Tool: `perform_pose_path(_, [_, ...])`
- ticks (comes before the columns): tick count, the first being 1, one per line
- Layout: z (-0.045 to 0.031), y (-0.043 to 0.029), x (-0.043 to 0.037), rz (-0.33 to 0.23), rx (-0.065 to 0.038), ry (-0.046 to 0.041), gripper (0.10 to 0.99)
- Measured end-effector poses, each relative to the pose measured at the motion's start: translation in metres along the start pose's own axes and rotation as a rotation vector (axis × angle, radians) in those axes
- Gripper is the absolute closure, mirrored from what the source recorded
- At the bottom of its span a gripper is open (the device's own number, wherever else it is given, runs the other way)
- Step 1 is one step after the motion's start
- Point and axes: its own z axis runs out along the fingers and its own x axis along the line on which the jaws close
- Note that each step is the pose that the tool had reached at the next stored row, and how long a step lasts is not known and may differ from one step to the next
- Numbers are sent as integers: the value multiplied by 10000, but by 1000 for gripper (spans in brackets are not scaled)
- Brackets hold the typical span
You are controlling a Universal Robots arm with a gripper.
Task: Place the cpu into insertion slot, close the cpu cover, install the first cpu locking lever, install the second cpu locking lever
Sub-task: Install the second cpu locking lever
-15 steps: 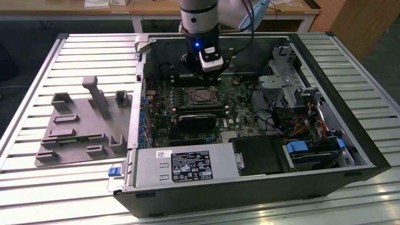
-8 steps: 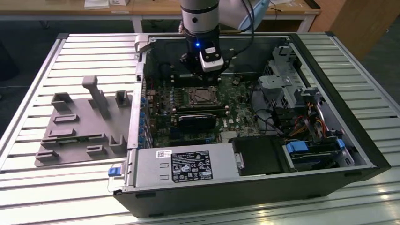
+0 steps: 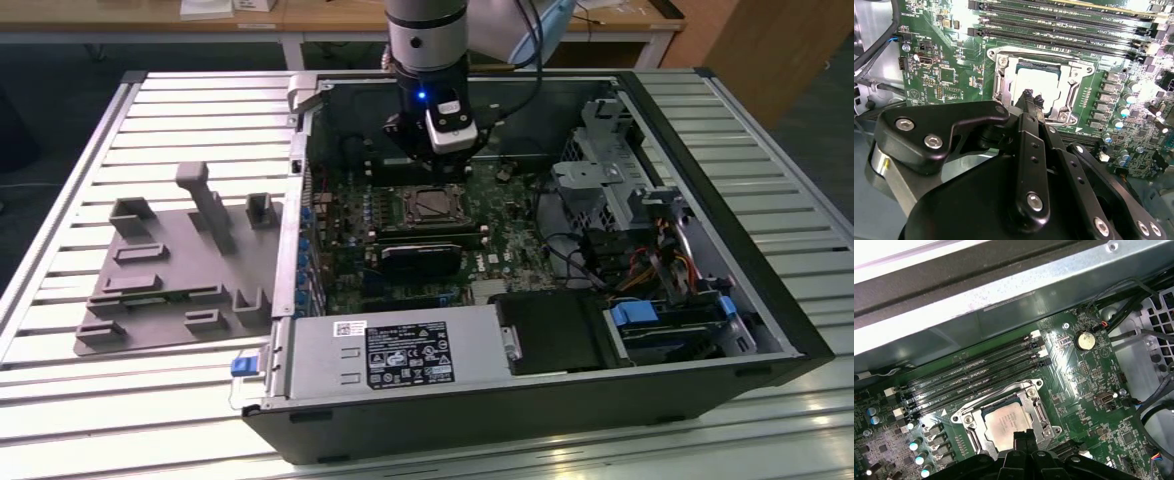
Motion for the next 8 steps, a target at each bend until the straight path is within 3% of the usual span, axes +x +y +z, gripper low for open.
perform_pose_path(8, [1, -42, -18, -1, 1, 1, 984])
